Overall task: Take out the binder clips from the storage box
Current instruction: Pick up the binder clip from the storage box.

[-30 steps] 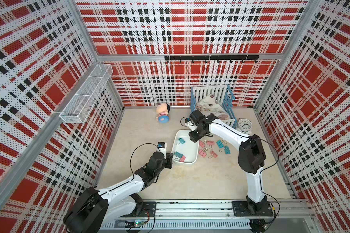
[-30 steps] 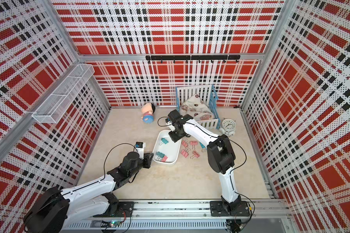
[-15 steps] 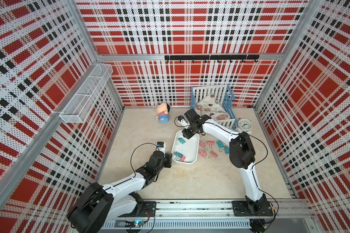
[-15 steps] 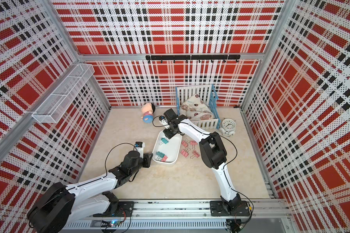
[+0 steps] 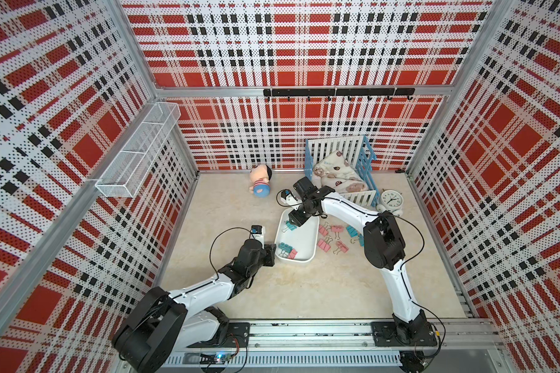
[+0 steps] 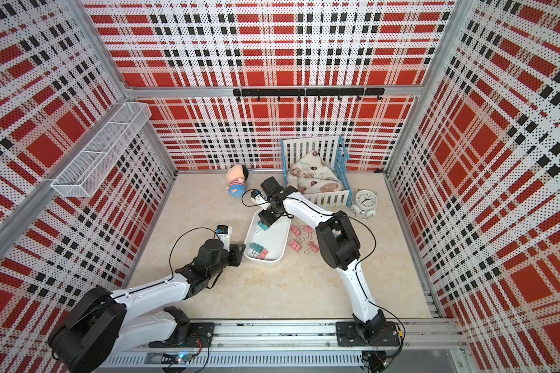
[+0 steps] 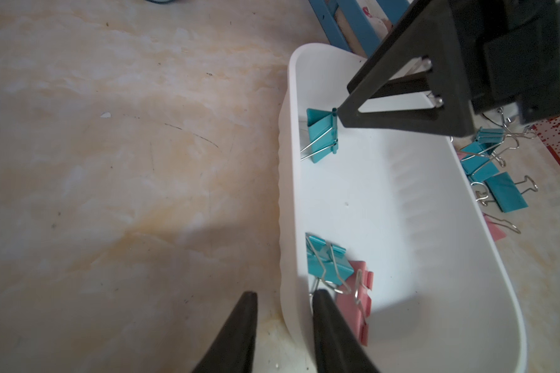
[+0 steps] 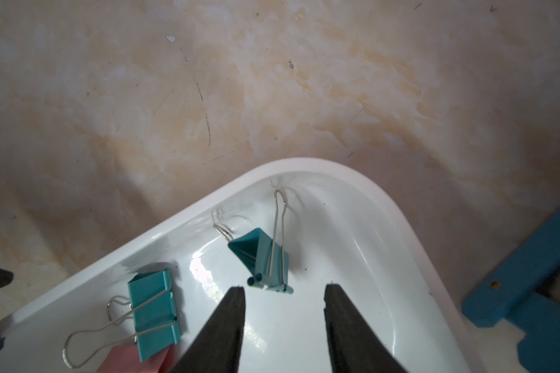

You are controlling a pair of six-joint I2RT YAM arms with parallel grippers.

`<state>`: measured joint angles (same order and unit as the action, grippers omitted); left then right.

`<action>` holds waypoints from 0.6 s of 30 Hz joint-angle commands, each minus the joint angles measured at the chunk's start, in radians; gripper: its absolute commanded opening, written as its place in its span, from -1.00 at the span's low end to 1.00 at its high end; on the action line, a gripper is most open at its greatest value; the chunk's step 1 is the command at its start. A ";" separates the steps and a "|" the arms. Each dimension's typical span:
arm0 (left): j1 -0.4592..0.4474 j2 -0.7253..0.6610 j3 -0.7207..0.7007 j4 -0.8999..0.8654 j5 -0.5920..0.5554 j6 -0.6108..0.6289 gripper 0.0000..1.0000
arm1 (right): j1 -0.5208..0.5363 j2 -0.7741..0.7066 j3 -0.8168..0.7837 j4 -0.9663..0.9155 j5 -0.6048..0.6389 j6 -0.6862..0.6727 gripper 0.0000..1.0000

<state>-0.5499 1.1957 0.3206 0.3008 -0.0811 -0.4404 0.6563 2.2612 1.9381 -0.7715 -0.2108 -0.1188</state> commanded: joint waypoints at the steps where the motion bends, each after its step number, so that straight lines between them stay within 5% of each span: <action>1: 0.007 0.027 0.033 0.023 0.018 0.014 -0.27 | 0.012 0.030 0.026 0.010 -0.021 -0.013 -0.06; 9: 0.007 0.048 0.046 0.029 0.027 0.008 -0.29 | 0.016 0.051 0.042 0.014 -0.039 -0.027 -0.09; 18: 0.007 0.067 0.054 0.032 0.037 0.005 -0.29 | 0.016 0.062 0.045 0.024 -0.073 -0.039 -0.40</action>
<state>-0.5495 1.2530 0.3508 0.3145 -0.0563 -0.4408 0.6621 2.2967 1.9682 -0.7597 -0.2562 -0.1429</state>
